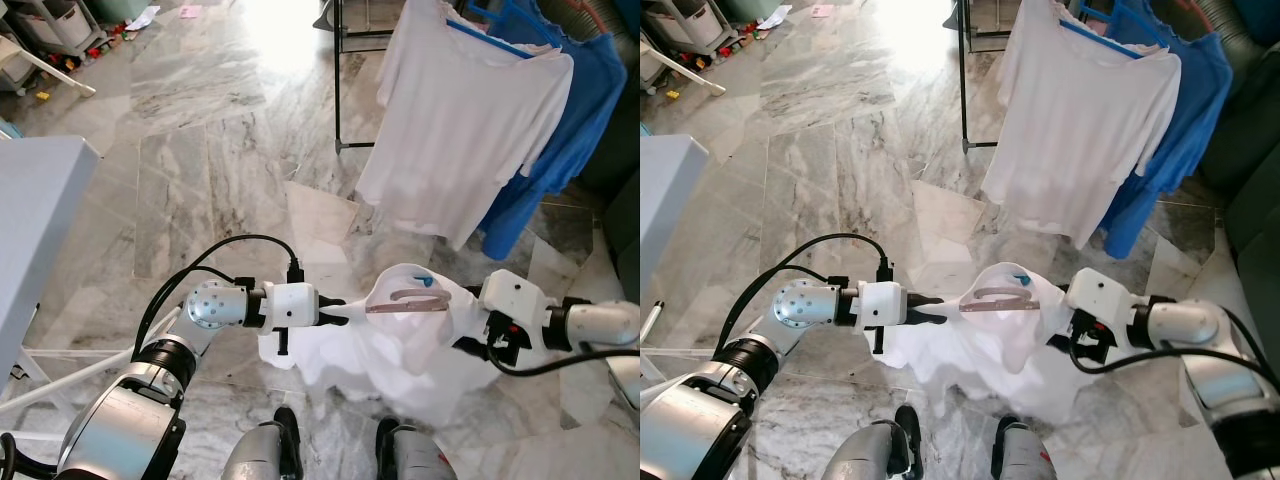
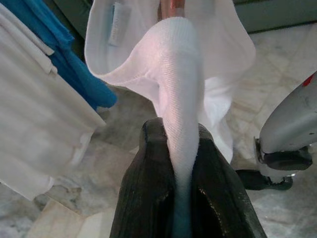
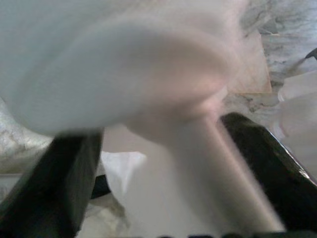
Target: Hang hanger
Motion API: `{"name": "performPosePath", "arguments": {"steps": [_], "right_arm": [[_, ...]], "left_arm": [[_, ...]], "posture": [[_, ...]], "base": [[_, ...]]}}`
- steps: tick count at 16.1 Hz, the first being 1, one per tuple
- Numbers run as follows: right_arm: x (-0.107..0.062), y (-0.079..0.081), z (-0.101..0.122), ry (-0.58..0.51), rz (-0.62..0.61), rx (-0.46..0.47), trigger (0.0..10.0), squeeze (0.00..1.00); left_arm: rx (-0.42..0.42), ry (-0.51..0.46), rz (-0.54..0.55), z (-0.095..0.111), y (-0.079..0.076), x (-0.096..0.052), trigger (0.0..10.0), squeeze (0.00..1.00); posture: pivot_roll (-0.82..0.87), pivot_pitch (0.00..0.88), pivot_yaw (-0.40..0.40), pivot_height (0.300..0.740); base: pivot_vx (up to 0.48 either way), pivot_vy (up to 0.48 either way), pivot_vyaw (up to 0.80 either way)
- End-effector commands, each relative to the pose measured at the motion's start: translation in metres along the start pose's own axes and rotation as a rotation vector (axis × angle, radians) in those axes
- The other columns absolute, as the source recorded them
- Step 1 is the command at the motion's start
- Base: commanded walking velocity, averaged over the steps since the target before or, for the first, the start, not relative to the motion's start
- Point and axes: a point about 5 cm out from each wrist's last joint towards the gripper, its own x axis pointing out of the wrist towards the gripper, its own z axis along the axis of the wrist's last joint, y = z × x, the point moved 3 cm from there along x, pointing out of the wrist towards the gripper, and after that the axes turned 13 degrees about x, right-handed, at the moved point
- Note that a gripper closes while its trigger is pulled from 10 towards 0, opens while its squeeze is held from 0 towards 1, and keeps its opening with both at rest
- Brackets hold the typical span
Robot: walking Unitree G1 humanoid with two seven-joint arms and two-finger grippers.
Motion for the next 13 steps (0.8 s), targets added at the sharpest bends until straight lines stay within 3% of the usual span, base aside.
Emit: {"name": "performPosePath", "arguments": {"steps": [1, 5, 6, 7, 8, 10, 11, 13], "right_arm": [[-0.004, -0.004, -0.002, 0.045, 0.019, -0.018, 0.0, 0.0], [0.002, 0.0, 0.002, 0.075, 0.092, -0.029, 0.1, 0.0], [0.007, 0.007, 0.003, 0.068, 0.137, -0.016, 3.1, 0.0], [0.011, 0.014, 0.004, 0.058, 0.171, -0.002, 5.1, 0.0], [0.016, 0.019, 0.006, 0.037, 0.176, 0.001, 10.0, 0.0], [0.023, 0.026, 0.005, 0.012, 0.167, 0.019, 10.0, 0.0], [0.037, 0.036, 0.0, -0.053, 0.091, 0.068, 10.0, 1.0], [0.038, 0.039, -0.002, -0.057, 0.064, 0.056, 10.0, 1.0]], "left_arm": [[0.025, 0.012, -0.028, -0.002, -0.006, -0.005, 0.0, 0.0], [0.019, 0.008, -0.03, -0.002, -0.008, -0.002, 0.0, 0.0], [0.017, 0.01, -0.03, -0.002, -0.011, 0.0, 0.0, 0.0], [0.013, 0.019, -0.024, -0.003, -0.013, 0.002, 0.0, 0.0], [-0.001, 0.038, 0.005, -0.006, -0.013, 0.003, 0.0, 0.0], [-0.015, 0.068, 0.05, -0.009, -0.012, 0.005, 0.0, 0.0], [-0.051, 0.106, 0.124, -0.013, -0.011, 0.008, 0.0, 0.0], [-0.058, 0.118, 0.142, -0.015, -0.01, 0.008, 0.0, 0.0]], "posture": [[-0.16, 0.256, 0.113, 0.74], [-0.17, 0.259, 0.107, 0.74], [-0.16, 0.259, 0.101, 0.74], [-0.16, 0.259, 0.099, 0.74], [-0.16, 0.259, 0.098, 0.74], [-0.16, 0.259, 0.094, 0.74], [-0.16, 0.261, 0.093, 0.74], [-0.17, 0.263, 0.091, 0.74]], "base": [[0.0, 0.0, 0.0], [0.0, 0.0, 0.0], [0.0, 0.0, 0.0], [0.0, 0.0, 0.0], [0.0, 0.0, 0.0], [0.0, 0.0, 0.0], [0.0, 0.0, 0.0], [0.0, 0.0, 0.0]]}}
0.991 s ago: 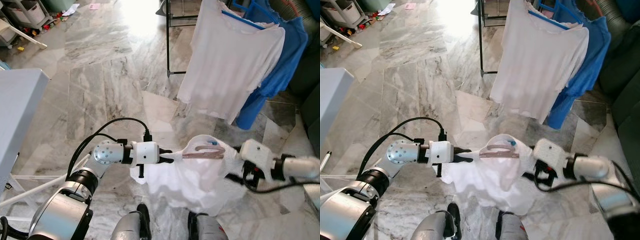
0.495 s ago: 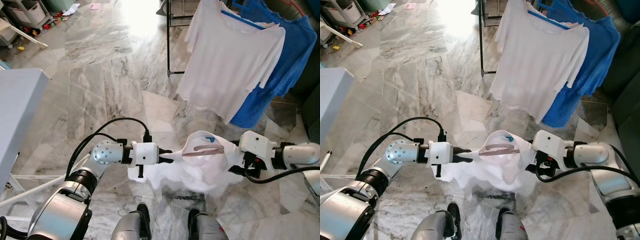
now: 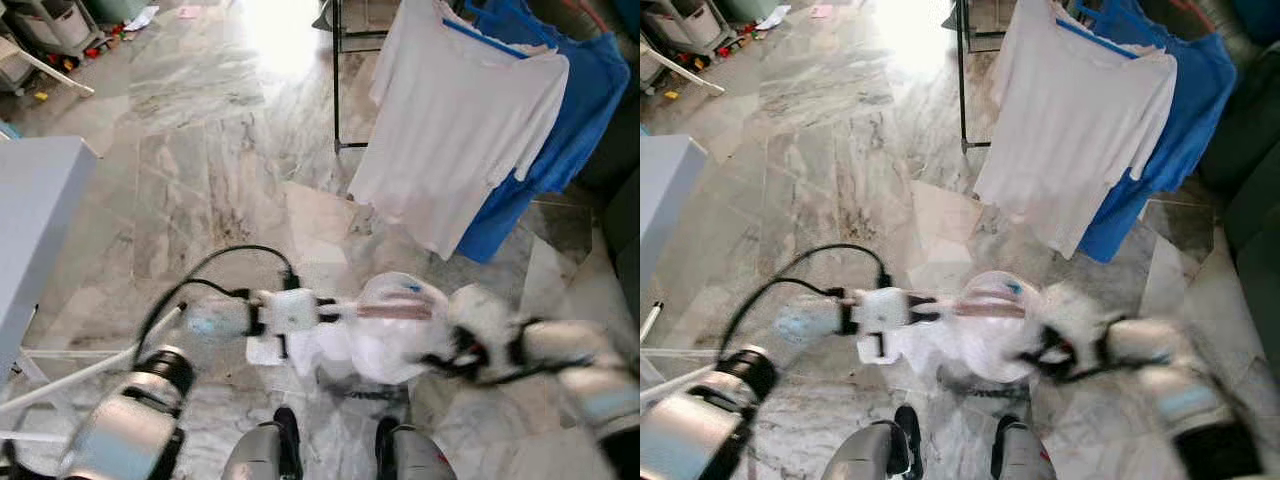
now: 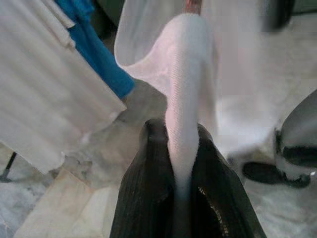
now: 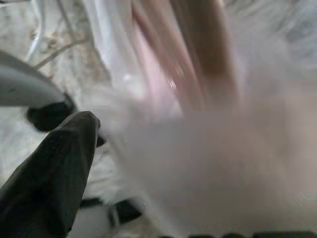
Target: Hang hanger
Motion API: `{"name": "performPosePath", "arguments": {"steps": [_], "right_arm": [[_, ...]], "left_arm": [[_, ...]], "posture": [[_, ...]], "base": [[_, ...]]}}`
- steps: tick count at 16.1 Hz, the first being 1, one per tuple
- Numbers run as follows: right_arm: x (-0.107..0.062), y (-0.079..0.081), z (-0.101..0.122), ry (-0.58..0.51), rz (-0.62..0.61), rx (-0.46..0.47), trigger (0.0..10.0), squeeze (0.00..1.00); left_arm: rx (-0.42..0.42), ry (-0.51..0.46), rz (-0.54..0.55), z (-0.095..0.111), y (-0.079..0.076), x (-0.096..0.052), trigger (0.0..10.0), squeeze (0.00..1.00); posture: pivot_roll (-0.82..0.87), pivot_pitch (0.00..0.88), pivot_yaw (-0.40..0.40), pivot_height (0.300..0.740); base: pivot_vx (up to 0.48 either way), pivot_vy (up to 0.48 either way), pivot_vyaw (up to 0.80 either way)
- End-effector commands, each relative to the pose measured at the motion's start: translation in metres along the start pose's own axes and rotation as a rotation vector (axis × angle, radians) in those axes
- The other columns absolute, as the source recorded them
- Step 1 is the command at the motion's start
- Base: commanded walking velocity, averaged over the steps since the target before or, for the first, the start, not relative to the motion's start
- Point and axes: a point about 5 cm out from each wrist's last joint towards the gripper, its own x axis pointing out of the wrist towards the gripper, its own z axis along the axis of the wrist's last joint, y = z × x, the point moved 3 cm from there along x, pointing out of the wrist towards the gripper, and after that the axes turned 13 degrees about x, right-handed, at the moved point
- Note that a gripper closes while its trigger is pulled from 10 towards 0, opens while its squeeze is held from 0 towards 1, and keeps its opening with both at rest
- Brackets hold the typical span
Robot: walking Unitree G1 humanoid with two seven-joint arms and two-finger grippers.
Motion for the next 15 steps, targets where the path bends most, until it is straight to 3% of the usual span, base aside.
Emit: {"name": "performPosePath", "arguments": {"steps": [1, 4, 9, 10, 11, 12, 13, 15], "right_arm": [[-0.003, -0.003, 0.004, -0.022, -0.069, -0.044, 10.0, 1.0], [-0.009, -0.002, 0.02, -0.106, -0.12, -0.049, 10.0, 1.0], [-0.03, -0.008, 0.011, -0.021, -0.119, -0.061, 10.0, 0.98], [-0.033, -0.012, 0.009, -0.01, -0.128, -0.059, 10.0, 0.85], [-0.035, -0.015, 0.007, 0.0, -0.134, -0.06, 10.0, 0.58], [-0.037, -0.018, 0.006, 0.011, -0.138, -0.061, 10.0, 0.05], [-0.039, -0.021, 0.004, 0.028, -0.141, -0.062, 10.0, 0.0], [-0.04, -0.028, 0.003, 0.052, -0.137, -0.068, 10.0, 0.0]], "left_arm": [[-0.014, 0.034, 0.06, -0.006, 0.005, -0.004, 0.0, 0.0], [-0.017, 0.086, 0.1, -0.01, 0.013, -0.004, 0.3, 0.0], [0.032, 0.122, 0.091, -0.013, 0.02, -0.007, 0.0, 0.0], [0.045, 0.12, 0.077, -0.013, 0.019, -0.008, 0.0, 0.0], [0.052, 0.118, 0.07, -0.013, 0.018, -0.009, 0.0, 0.0], [0.055, 0.115, 0.063, -0.014, 0.018, -0.01, 0.0, 0.0], [0.069, 0.114, 0.046, -0.014, 0.016, -0.011, 0.0, 0.0], [0.082, 0.097, 0.019, -0.014, 0.011, -0.014, 0.0, 0.0]], "posture": [[-0.17, 0.263, 0.092, 0.74], [-0.17, 0.263, 0.1, 0.74], [-0.18, 0.263, 0.11, 0.74], [-0.18, 0.263, 0.11, 0.74], [-0.18, 0.263, 0.109, 0.74], [-0.18, 0.263, 0.109, 0.74], [-0.18, 0.262, 0.107, 0.74], [-0.18, 0.262, 0.106, 0.74]], "base": [[0.0, 0.0, 0.0], [0.0, 0.0, 0.0], [0.0, 0.0, 0.0], [0.0, 0.0, 0.0], [0.0, 0.0, 0.0], [0.0, 0.0, 0.0], [0.0, 0.0, 0.0], [0.0, 0.0, 0.0]]}}
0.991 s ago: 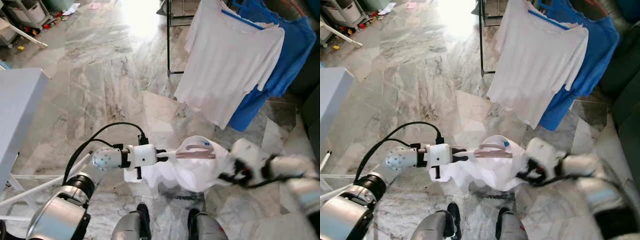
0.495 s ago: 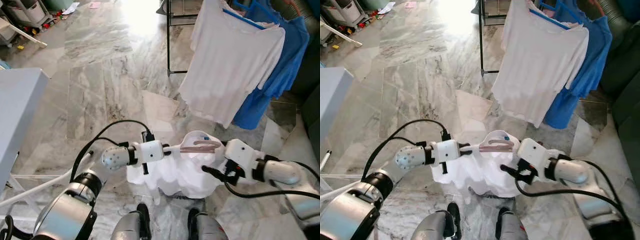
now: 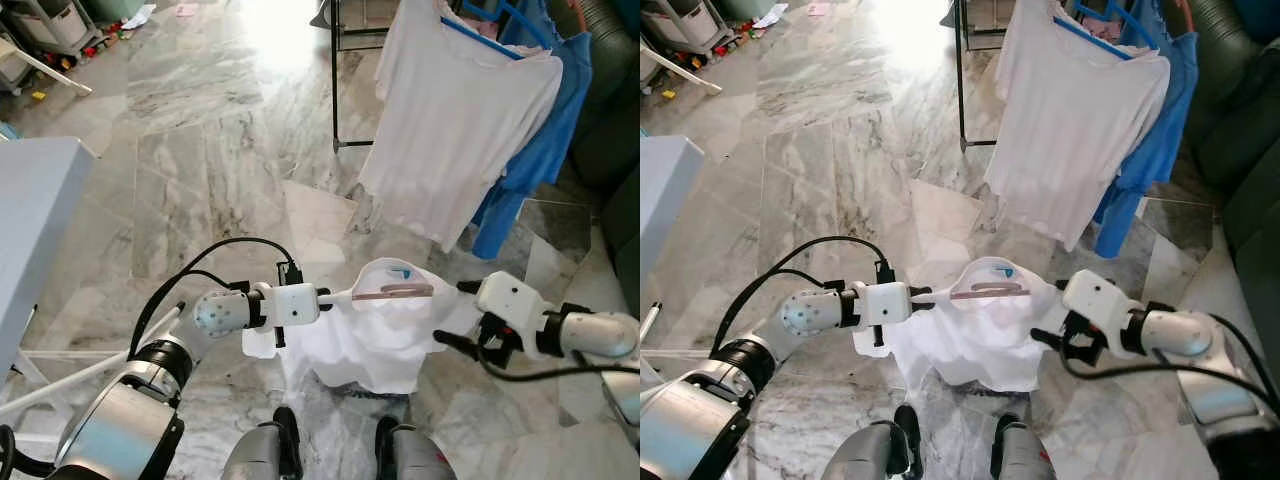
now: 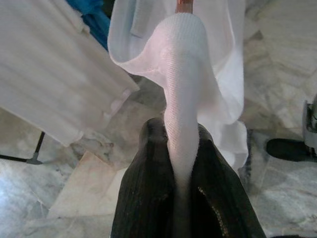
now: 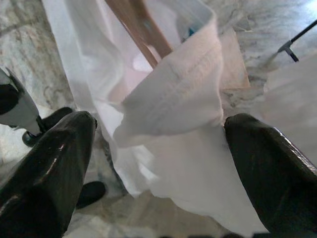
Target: Hang hanger
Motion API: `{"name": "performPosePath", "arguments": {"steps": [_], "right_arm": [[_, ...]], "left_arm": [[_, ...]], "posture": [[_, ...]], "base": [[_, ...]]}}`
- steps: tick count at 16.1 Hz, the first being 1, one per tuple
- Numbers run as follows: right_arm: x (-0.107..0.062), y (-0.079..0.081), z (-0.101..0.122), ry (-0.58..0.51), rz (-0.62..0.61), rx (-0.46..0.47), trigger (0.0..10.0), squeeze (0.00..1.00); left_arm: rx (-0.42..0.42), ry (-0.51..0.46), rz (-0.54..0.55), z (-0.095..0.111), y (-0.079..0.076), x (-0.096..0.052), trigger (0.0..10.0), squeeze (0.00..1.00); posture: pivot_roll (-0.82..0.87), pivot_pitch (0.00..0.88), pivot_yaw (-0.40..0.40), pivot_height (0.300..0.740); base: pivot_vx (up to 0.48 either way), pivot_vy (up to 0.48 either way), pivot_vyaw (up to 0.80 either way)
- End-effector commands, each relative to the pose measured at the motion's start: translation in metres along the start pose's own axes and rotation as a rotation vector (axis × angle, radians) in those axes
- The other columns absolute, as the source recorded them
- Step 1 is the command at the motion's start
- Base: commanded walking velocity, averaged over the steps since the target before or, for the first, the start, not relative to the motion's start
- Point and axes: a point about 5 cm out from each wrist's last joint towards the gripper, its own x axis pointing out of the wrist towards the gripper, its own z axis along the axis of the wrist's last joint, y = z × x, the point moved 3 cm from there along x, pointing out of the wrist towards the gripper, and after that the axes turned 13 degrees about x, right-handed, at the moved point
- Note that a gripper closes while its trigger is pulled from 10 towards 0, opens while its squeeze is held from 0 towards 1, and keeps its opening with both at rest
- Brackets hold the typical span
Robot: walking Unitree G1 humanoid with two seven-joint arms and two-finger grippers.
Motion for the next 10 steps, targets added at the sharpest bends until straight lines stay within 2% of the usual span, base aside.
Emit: {"name": "performPosePath", "arguments": {"steps": [1, 4, 6, 9, 10], "right_arm": [[-0.001, 0.002, -0.004, 0.026, 0.028, -0.015, 10.0, 0.0], [0.0, 0.013, 0.015, -0.06, 0.136, 0.079, 10.0, 0.0], [0.001, 0.015, 0.031, -0.147, 0.146, 0.13, 10.0, 0.0], [-0.003, 0.009, 0.041, -0.21, 0.088, 0.118, 10.0, 0.0], [-0.01, 0.003, 0.038, -0.172, 0.053, 0.075, 10.0, 0.0]], "left_arm": [[0.007, -0.008, -0.007, -0.001, -0.002, -0.004, 0.0, 0.0], [0.007, 0.028, 0.007, -0.007, -0.003, -0.006, 0.0, 0.0], [-0.026, 0.062, 0.045, -0.011, 0.0, -0.006, 0.0, 0.0], [-0.042, 0.067, 0.051, -0.012, -0.002, -0.006, 0.0, 0.0], [-0.037, 0.078, 0.045, -0.014, -0.002, -0.008, 0.0, 0.0]], "posture": [[-0.18, 0.262, 0.105, 0.74], [-0.17, 0.261, 0.101, 0.74], [-0.17, 0.26, 0.101, 0.74], [-0.17, 0.259, 0.102, 0.74], [-0.17, 0.259, 0.102, 0.74]], "base": [[0.0, 0.0, 0.0], [0.0, 0.0, 0.0], [0.0, 0.0, 0.0], [0.0, 0.0, 0.0], [0.0, 0.0, 0.0]]}}
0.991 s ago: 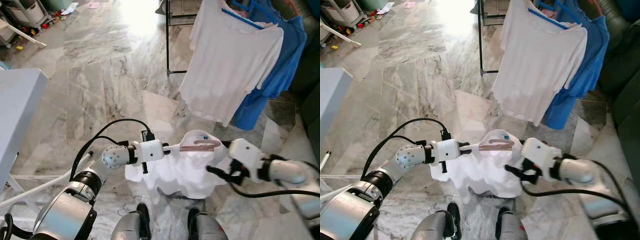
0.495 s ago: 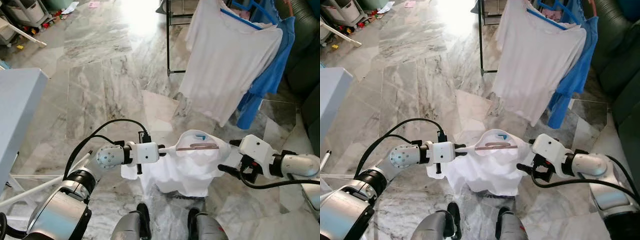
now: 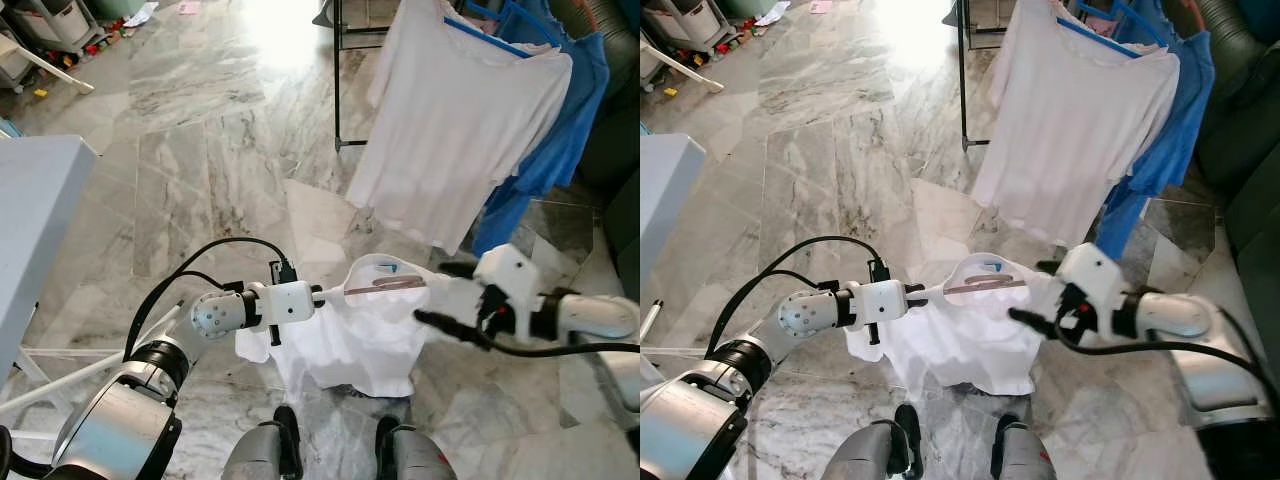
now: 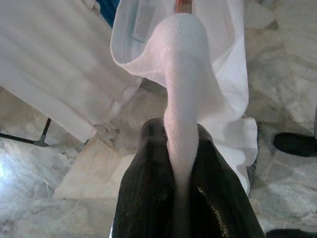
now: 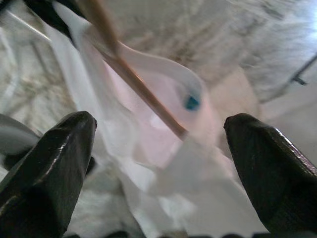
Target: Hang hanger
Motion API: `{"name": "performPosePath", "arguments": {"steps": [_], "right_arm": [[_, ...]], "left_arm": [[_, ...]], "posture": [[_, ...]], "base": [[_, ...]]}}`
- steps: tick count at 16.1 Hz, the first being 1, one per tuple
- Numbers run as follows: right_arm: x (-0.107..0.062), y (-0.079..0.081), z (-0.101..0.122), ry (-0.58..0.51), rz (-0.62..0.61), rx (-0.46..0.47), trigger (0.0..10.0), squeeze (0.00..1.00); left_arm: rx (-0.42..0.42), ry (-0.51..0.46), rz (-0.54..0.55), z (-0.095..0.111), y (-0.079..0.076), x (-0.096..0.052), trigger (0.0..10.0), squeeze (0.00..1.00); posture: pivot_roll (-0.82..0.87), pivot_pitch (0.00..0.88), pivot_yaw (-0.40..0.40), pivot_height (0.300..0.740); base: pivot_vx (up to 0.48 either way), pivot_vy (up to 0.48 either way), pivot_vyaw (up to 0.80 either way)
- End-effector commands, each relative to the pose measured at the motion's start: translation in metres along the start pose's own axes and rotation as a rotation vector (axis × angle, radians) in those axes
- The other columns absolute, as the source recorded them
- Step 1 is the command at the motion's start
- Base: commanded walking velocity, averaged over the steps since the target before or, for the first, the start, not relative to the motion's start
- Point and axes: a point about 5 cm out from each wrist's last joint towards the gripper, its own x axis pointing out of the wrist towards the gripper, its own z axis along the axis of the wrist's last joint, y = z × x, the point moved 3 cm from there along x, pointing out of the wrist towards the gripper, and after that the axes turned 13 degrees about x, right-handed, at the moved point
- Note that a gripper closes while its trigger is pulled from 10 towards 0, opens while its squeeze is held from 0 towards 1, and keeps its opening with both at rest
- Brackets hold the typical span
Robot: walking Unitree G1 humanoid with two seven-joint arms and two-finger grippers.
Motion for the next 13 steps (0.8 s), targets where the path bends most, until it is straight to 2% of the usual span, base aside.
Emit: {"name": "performPosePath", "arguments": {"steps": [1, 4, 7, 9, 11, 13], "right_arm": [[-0.013, -0.004, -0.001, 0.028, -0.032, -0.043, 10.0, 0.0], [-0.025, -0.011, -0.007, 0.054, -0.08, -0.033, 10.0, 0.0], [-0.028, -0.005, -0.03, 0.124, -0.068, -0.017, 10.0, 0.0], [-0.024, 0.002, -0.043, 0.165, -0.015, 0.008, 10.0, 0.0], [-0.021, 0.003, -0.046, 0.192, 0.019, -0.009, 10.0, 0.0], [-0.019, 0.003, -0.044, 0.194, 0.03, -0.019, 10.0, 0.0]], "left_arm": [[-0.007, 0.03, 0.003, -0.008, -0.001, -0.007, 0.0, 0.0], [0.001, 0.041, -0.002, -0.011, 0.002, -0.011, 0.0, 0.0], [0.033, -0.055, -0.034, 0.001, 0.004, -0.011, 0.0, 0.0], [0.06, -0.146, -0.06, 0.016, 0.004, -0.007, 0.0, 0.0], [0.078, -0.215, -0.058, 0.028, 0.01, -0.003, 0.0, 0.0], [0.086, -0.243, -0.058, 0.033, 0.013, -0.002, 0.0, 0.0]], "posture": [[-0.18, 0.262, 0.103, 0.74], [-0.18, 0.262, 0.103, 0.74], [-0.19, 0.266, 0.104, 0.74], [-0.18, 0.267, 0.104, 0.74], [-0.18, 0.267, 0.101, 0.74], [-0.18, 0.266, 0.099, 0.74]], "base": [[0.0, 0.0, 0.0], [0.0, 0.0, 0.0], [0.0, 0.0, 0.0], [0.0, 0.0, 0.0], [0.0, 0.0, 0.0], [0.0, 0.0, 0.0]]}}
